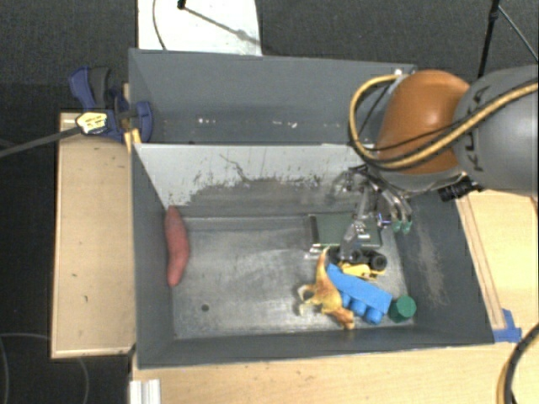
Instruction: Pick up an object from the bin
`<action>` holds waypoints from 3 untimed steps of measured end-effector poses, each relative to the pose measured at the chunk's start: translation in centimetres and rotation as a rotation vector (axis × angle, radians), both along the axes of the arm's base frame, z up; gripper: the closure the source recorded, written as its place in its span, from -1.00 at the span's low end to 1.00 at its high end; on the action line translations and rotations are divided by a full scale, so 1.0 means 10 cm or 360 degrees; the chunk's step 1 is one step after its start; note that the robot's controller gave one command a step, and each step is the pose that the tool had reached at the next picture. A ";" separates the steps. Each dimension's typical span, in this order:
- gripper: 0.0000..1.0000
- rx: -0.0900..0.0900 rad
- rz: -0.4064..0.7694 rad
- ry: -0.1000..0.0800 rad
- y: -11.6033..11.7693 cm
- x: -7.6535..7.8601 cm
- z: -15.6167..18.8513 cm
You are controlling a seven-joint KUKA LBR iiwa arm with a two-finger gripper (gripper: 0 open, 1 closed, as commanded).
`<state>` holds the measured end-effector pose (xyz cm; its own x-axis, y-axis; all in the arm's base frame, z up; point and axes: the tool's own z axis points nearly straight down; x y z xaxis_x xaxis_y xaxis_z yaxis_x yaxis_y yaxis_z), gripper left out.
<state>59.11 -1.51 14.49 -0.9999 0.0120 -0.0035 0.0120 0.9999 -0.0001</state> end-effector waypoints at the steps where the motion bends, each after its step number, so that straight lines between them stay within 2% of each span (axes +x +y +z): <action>1: -1.00 0.0000 0.0000 0.0000 0.00 0.00 0.00; 2: -1.00 0.0002 -0.0105 -0.0009 -0.05 -0.12 -0.40; 3: -1.00 0.0003 -0.0137 -0.0027 -0.29 0.01 -0.60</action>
Offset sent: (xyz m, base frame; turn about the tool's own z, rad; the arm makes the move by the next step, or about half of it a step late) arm -0.0250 -0.0104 -0.0749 0.1256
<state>59.22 -4.44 8.53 -0.9950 0.0977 -0.0204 0.0977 0.9952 0.0026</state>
